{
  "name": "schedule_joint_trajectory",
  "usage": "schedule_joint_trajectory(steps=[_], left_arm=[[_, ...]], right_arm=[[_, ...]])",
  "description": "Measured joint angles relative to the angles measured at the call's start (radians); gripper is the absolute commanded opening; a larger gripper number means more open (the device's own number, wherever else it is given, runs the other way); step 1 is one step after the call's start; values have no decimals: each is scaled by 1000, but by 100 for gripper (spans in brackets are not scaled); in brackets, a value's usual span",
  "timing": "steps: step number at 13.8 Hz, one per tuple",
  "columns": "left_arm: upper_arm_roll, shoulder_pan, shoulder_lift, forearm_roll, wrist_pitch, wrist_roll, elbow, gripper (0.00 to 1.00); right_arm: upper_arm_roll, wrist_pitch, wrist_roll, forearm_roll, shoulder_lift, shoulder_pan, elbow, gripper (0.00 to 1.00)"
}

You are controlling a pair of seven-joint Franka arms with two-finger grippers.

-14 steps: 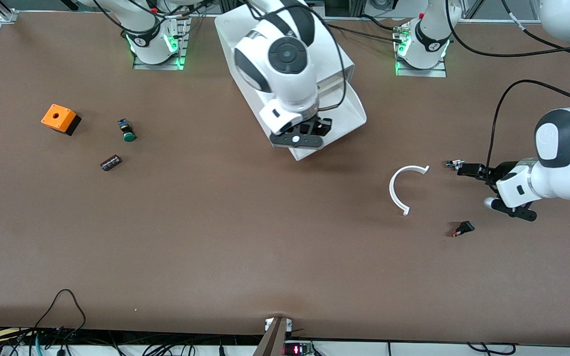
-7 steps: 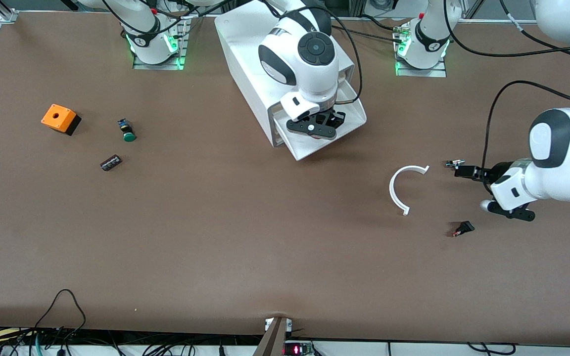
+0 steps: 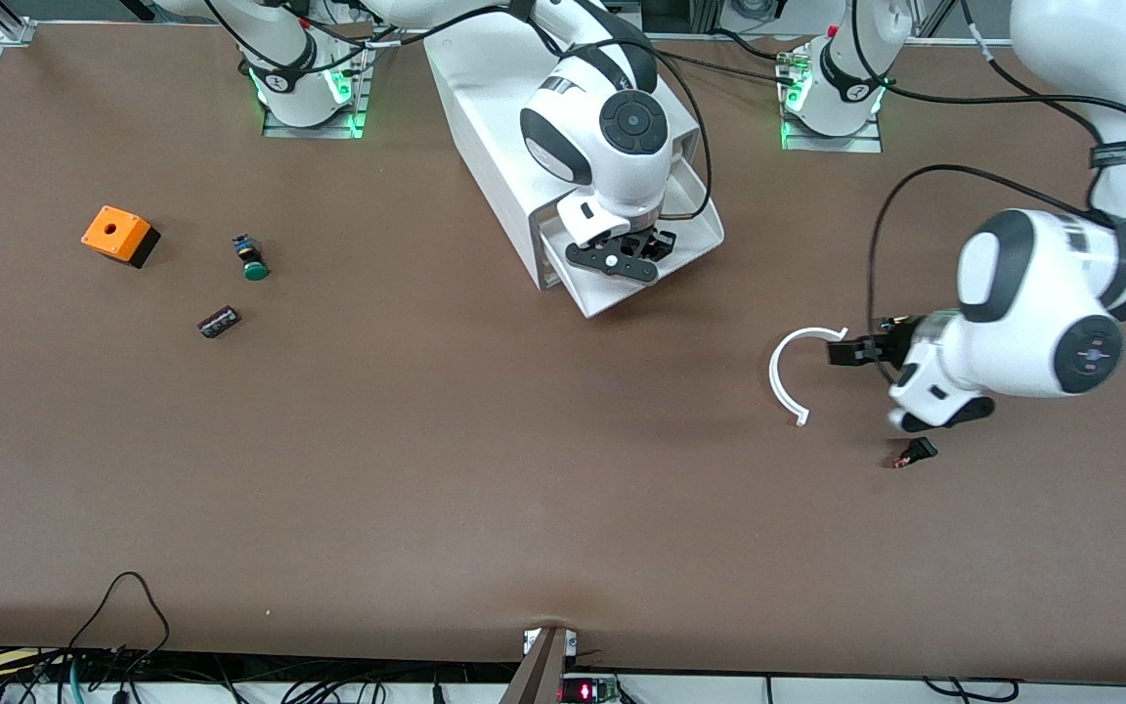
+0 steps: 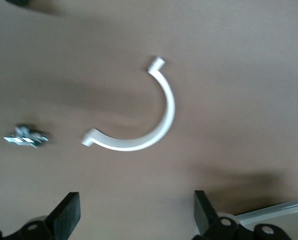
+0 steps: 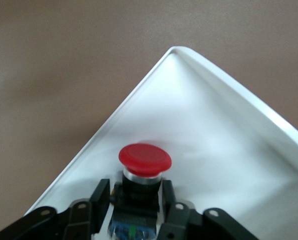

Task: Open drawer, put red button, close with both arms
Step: 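Lower the red button into the open drawer and open the right gripper, then raise the right gripper away while the left gripper moves to the drawer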

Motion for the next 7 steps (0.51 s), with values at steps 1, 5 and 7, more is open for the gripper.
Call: schedule_joint_trajectory(steps=[1, 5, 7], left_arm=[[-25, -3, 0, 0, 15, -63, 0, 100], [-105, -17, -6, 88, 120, -267, -32, 100], [-150, -34, -20, 145, 200, -383, -90, 100]], right_arm=[[-7, -1, 0, -1, -2, 0, 2, 100], [-47, -89, -68, -1, -53, -55, 56, 100], [-50, -156, -195, -1, -102, -123, 81, 100]])
